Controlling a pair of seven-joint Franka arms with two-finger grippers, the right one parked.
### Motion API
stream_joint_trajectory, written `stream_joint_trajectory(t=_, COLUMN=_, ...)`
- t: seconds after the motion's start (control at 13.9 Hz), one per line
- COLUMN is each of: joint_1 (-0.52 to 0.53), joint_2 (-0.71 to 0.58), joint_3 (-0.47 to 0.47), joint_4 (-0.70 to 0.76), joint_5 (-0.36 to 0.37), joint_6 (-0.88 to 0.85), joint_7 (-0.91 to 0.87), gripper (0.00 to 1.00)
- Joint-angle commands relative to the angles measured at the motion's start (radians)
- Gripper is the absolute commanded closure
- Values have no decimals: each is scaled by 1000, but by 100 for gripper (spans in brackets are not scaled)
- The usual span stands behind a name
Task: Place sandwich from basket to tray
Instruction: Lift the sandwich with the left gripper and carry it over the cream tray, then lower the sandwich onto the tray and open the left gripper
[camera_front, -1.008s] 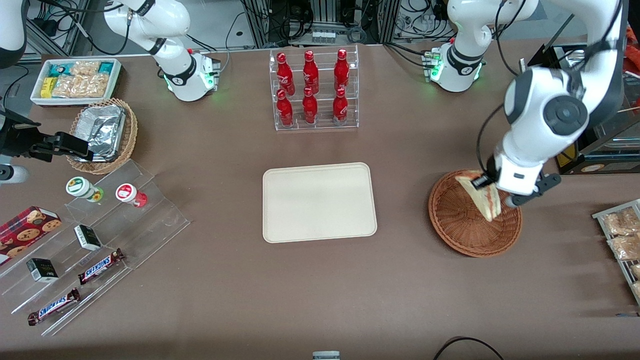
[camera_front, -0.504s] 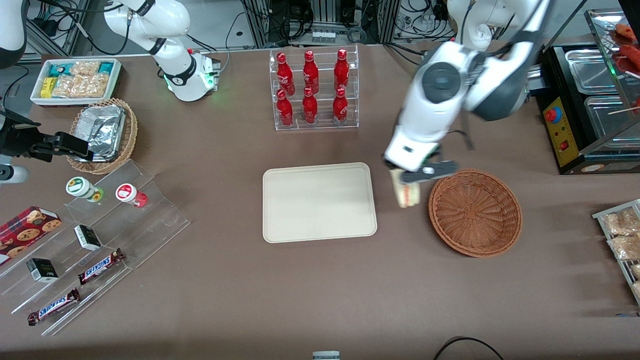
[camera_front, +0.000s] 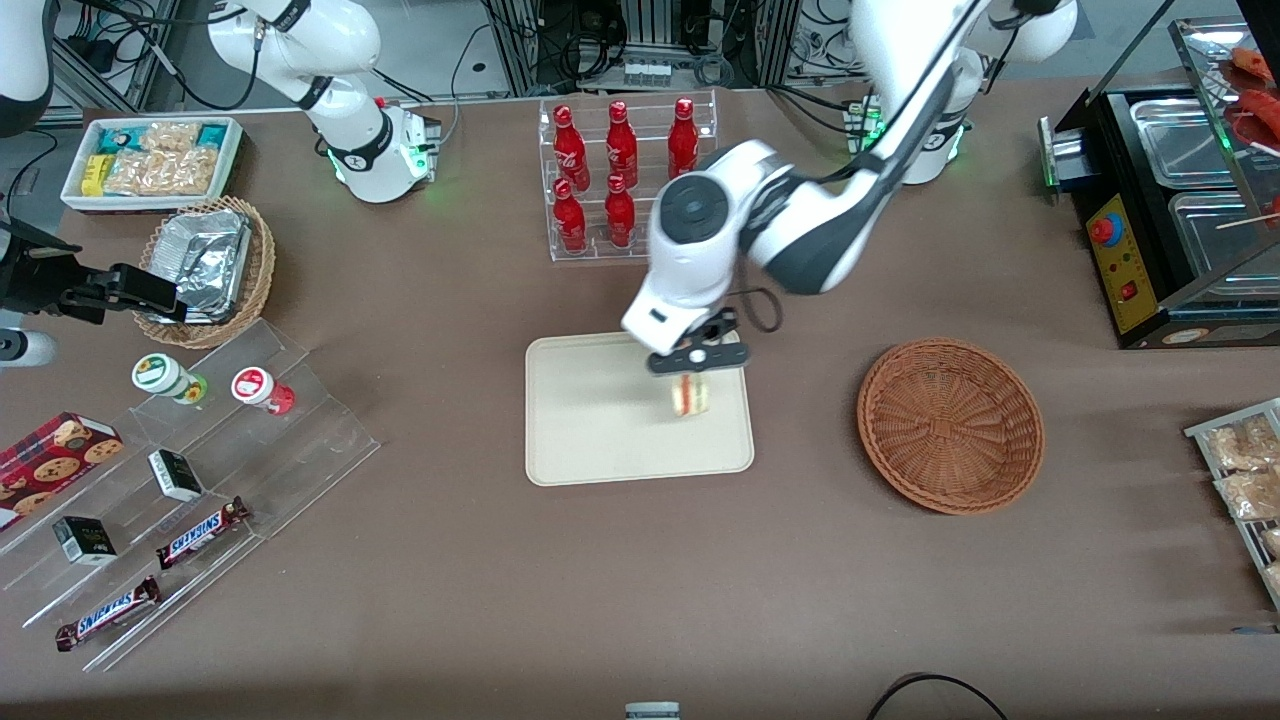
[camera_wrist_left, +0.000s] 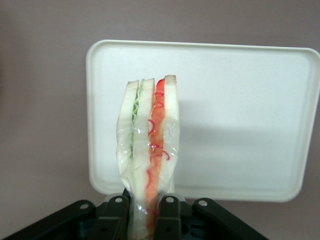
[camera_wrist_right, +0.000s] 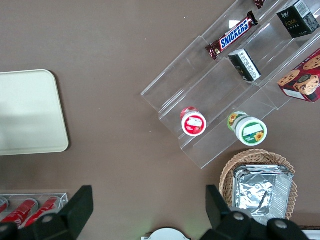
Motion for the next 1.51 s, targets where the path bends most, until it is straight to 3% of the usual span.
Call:
stream_joint_trajectory(t=0.0, joint_1=-47, joint_2=93, joint_3=10, joint_4=61, joint_5=70, joint_6=72, joint_7=-93, gripper=97)
stream_joint_trajectory(t=0.22, joint_1=-67, joint_2=160, joint_3=11, joint_4=62, joint_5=118, joint_6=184, joint_7=-100, gripper=98)
stream_joint_trajectory(t=0.72, joint_1=-107, joint_2=266, joint_3=16, joint_4=145, joint_5=156, joint_6=194, joint_7=-103, gripper=98)
stream_joint_trajectory(t=0.79, joint_1=-107, joint_2=274, joint_3=16, joint_4=145, joint_5=160, joint_6=194, joint_7=-101, gripper=92)
stream_joint_trajectory(t=0.86, joint_1=-107, joint_2=280, joint_3=16, joint_4=145, joint_5=175, joint_6=194, joint_7=-101, gripper=63)
stream_joint_trajectory(t=0.94, joint_1=-107, joint_2=285, joint_3=16, joint_4=143, joint_5=184, joint_6=194, joint_7=-101, gripper=57)
stream_joint_trajectory(t=1.08, joint_1=-106, joint_2=283, joint_3=16, joint_4=145, joint_5=189, joint_6=192, joint_7=-91, gripper=1)
stream_joint_trajectory(t=1.44, joint_1=-93, joint_2=199, joint_3=14, joint_4=148, joint_5=173, joint_6=111, joint_7=-135, gripper=0)
